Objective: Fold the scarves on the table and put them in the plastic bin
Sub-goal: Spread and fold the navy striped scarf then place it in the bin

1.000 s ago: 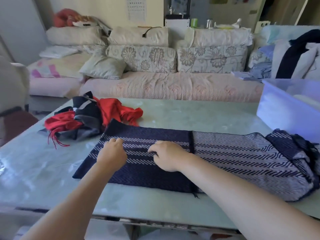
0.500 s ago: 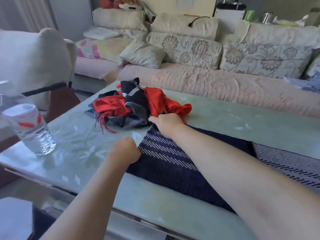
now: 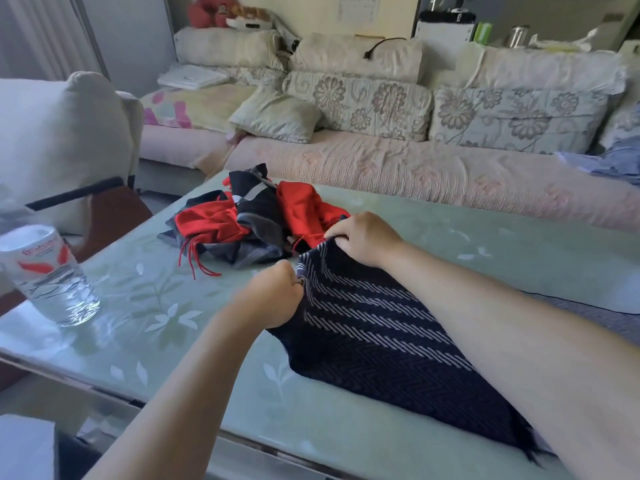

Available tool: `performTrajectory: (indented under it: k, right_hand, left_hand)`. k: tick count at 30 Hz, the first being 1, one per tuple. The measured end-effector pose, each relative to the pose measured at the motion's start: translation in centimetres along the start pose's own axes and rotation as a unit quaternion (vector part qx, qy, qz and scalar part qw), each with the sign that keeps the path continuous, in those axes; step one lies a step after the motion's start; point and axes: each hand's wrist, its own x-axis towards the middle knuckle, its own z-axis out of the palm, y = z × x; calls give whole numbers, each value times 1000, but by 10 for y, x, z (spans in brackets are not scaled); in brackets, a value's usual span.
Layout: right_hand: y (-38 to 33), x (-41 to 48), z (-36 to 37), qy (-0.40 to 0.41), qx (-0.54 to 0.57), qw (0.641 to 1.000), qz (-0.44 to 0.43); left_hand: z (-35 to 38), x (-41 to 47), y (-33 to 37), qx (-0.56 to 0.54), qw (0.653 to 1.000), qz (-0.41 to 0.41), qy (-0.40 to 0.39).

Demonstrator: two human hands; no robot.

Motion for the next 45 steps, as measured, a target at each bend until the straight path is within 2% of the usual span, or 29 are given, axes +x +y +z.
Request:
performTrajectory:
  k: [4, 7, 13, 17, 20, 22, 24, 29, 32, 33, 34, 36, 37, 38, 39, 41, 43, 45]
  right_hand:
    - [44, -47, -35, 17, 20, 997, 68]
    - [78, -89, -57, 36, 54, 991, 121]
    - [136, -167, -87, 25, 59, 976, 209]
    - [171, -212, -83, -25, 55, 957, 283]
    - [189, -229, -78, -38, 62, 946, 317]
    - [191, -231, -81, -20, 68, 948, 311]
    - [190, -231, -82, -36, 64, 951, 299]
    - [196, -233, -82, -79, -41, 952, 292]
    - [196, -240, -80, -169, -110, 934, 294]
    - [195, -242, -78, -191, -146, 926, 291]
    - [193, -244, -75, -193, -174, 923, 284]
    - [187, -247, -72, -162, -176, 935, 263]
    - [183, -248, -70, -153, -152, 942, 255]
    - [180, -248, -69, -163, -123, 946, 253]
    - [176, -250, -67, -188, -99, 943, 255]
    - [170, -253, -62, -246, -76, 928, 267]
    - [166, -256, -59, -253, -69, 923, 280]
    - [161, -255, -60, -194, -86, 931, 297]
  left_hand:
    - [4, -16, 50, 30, 995, 45, -85]
    - [18, -15, 92, 45, 984, 121, -126]
    - [61, -24, 184, -13, 958, 217, -188]
    - [100, -29, 226, -17, 932, 248, -263]
    - [122, -32, 248, -27, 921, 241, -306]
    - [129, -36, 259, -36, 916, 217, -334]
    - [134, -41, 268, -59, 913, 184, -358]
    - [150, -54, 278, -108, 920, 164, -339]
    - [149, -61, 273, -134, 874, 124, -450]
    - [146, -59, 271, -139, 871, 128, -454]
    - [143, -55, 270, -153, 883, 144, -420]
    - [138, -42, 263, -151, 937, 195, -249]
    - [137, -33, 256, -102, 956, 227, -153]
    - [139, -28, 245, -18, 962, 255, -94]
    - [142, -25, 232, 75, 957, 266, -85]
    - [149, -24, 207, 195, 936, 253, -147]
    - [150, -26, 191, 205, 925, 261, -186]
    - [141, -30, 185, 165, 925, 290, -182]
